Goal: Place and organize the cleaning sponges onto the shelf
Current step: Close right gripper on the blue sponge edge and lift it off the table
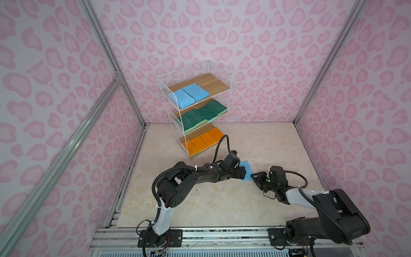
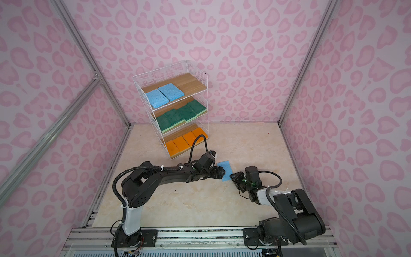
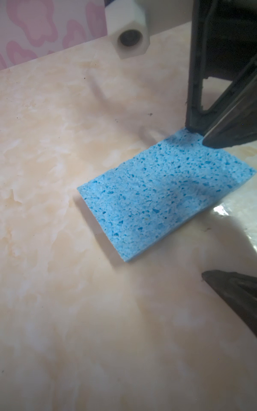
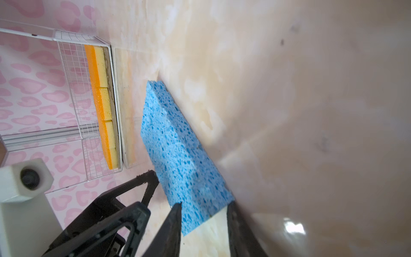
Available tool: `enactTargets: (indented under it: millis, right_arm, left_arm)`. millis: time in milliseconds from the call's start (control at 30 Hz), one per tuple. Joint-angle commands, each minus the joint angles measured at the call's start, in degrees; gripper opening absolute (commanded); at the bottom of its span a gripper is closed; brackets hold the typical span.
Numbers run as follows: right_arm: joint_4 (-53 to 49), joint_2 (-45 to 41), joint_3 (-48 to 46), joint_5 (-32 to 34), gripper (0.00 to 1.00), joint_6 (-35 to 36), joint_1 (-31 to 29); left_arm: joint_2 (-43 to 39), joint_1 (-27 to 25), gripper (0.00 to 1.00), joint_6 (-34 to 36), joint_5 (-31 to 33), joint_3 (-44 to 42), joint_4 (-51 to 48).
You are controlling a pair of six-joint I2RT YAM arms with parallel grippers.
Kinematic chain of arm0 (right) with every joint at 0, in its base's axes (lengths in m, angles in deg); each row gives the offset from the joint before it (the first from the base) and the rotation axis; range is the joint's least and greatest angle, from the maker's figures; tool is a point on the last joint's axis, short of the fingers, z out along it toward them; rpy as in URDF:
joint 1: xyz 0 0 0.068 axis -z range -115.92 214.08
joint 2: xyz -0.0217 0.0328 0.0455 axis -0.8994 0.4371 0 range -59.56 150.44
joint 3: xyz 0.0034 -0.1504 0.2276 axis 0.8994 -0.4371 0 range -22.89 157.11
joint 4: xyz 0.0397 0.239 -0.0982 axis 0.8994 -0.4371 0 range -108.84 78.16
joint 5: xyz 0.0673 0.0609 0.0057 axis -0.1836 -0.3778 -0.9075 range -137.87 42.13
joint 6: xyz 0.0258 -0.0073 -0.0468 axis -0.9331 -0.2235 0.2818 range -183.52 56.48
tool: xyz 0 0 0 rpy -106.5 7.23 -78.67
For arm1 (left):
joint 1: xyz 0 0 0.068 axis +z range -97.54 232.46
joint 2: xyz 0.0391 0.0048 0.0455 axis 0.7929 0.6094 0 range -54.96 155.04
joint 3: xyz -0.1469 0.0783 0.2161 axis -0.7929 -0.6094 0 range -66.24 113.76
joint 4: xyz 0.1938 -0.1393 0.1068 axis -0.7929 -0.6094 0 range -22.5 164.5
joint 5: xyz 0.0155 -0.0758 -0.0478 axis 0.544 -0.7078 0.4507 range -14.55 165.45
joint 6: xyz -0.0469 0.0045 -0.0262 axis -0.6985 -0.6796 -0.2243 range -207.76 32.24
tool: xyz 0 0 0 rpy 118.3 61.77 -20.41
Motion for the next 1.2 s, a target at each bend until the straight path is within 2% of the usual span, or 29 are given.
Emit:
enactTargets:
  millis: [0,133,267,467,667,767,867,1000,1100,1167]
  right_arm:
    - [-3.1,2.0,0.2,1.3,0.37,-0.3,-0.1]
    - [-4.3,2.9,1.3,1.5,0.40,1.2,0.0]
    - [-7.9,4.6,3.8,1.9,0.34,4.3,-0.1]
    - [-13.4,7.1,7.1,2.4,0.33,8.8,-0.1]
    - [-16.7,10.3,10.3,1.9,0.41,12.0,-0.1]
    - [-17.9,11.3,11.5,2.0,0.40,13.2,-0.5]
    - [-18.8,12.3,12.6,2.5,0.35,14.1,-0.8]
    - [-17.7,13.4,12.7,2.0,0.23,13.7,-0.8]
    - [-16.7,13.7,12.8,1.6,0.09,13.3,-0.8]
    - [-16.6,13.5,13.1,1.4,0.03,13.3,-0.8]
  left_arm:
    - [1.4,-0.1,0.87,-0.9,-1.4,0.0,-3.4]
    - [2.3,-0.1,0.84,-0.9,-2.0,0.5,-3.3]
    - [2.6,-0.1,0.78,-0.9,-2.3,0.6,-3.3]
    - [3.5,-0.1,0.60,-0.7,-2.3,1.5,-4.3]
    - [4.9,-0.1,0.43,-1.0,-2.8,2.3,-4.8]
    - [5.1,-0.1,0.38,-1.2,-2.7,2.4,-4.8]
    - [5.3,-0.1,0.29,-1.3,-2.6,2.3,-4.7]
    - [5.1,-0.1,0.26,-1.4,-2.6,2.2,-4.8]
    - [4.7,-0.1,0.25,-1.1,-2.2,1.9,-5.0]
    - [4.2,0.0,0.25,-0.9,-2.1,1.7,-5.4]
